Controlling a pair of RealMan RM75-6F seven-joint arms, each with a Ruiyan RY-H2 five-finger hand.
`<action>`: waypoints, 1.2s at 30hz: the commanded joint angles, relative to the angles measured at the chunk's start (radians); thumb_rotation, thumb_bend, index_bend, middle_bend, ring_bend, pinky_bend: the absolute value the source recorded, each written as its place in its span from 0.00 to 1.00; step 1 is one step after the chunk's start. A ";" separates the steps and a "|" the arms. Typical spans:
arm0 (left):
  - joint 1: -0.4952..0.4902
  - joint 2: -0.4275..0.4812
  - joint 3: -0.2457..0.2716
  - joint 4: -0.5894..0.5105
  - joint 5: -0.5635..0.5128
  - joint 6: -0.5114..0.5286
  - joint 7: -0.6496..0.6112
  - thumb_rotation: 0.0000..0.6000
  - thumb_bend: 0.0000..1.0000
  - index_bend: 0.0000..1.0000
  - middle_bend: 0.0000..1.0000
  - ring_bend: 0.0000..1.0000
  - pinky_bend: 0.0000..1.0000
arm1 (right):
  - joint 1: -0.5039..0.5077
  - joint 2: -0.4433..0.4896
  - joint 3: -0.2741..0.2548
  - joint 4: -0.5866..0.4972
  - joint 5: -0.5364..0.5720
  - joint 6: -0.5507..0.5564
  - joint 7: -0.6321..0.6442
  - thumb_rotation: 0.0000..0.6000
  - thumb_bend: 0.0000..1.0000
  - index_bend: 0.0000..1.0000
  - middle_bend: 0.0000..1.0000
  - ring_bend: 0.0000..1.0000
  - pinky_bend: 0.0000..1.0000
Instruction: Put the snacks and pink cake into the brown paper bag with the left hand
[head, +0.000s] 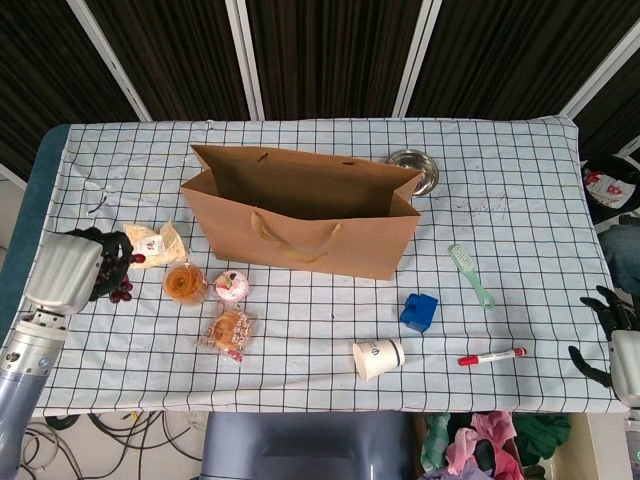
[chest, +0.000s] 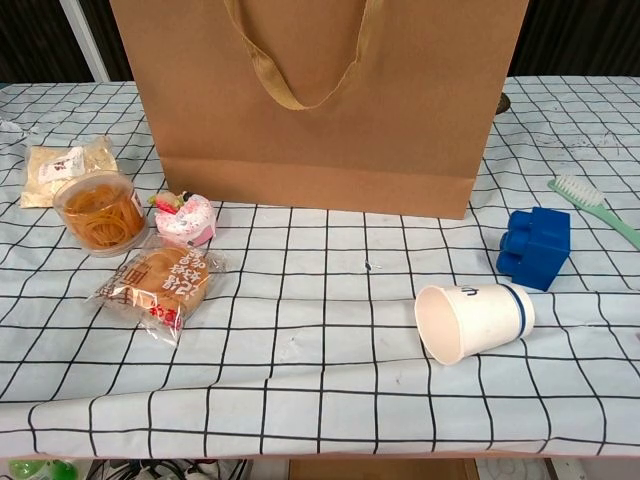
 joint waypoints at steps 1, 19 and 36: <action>-0.062 0.044 -0.086 -0.093 -0.076 0.002 0.086 1.00 0.48 0.64 0.69 0.55 0.65 | -0.001 0.001 0.002 0.002 0.003 0.001 0.005 1.00 0.21 0.21 0.11 0.25 0.33; -0.350 0.065 -0.331 -0.081 -0.334 -0.046 0.258 1.00 0.48 0.64 0.69 0.56 0.65 | 0.006 -0.001 0.008 0.036 0.035 -0.038 0.044 1.00 0.21 0.21 0.11 0.25 0.33; -0.622 -0.124 -0.404 0.086 -0.589 -0.115 0.275 1.00 0.48 0.64 0.67 0.54 0.65 | 0.003 -0.005 0.023 0.062 0.074 -0.045 0.054 1.00 0.21 0.21 0.11 0.25 0.33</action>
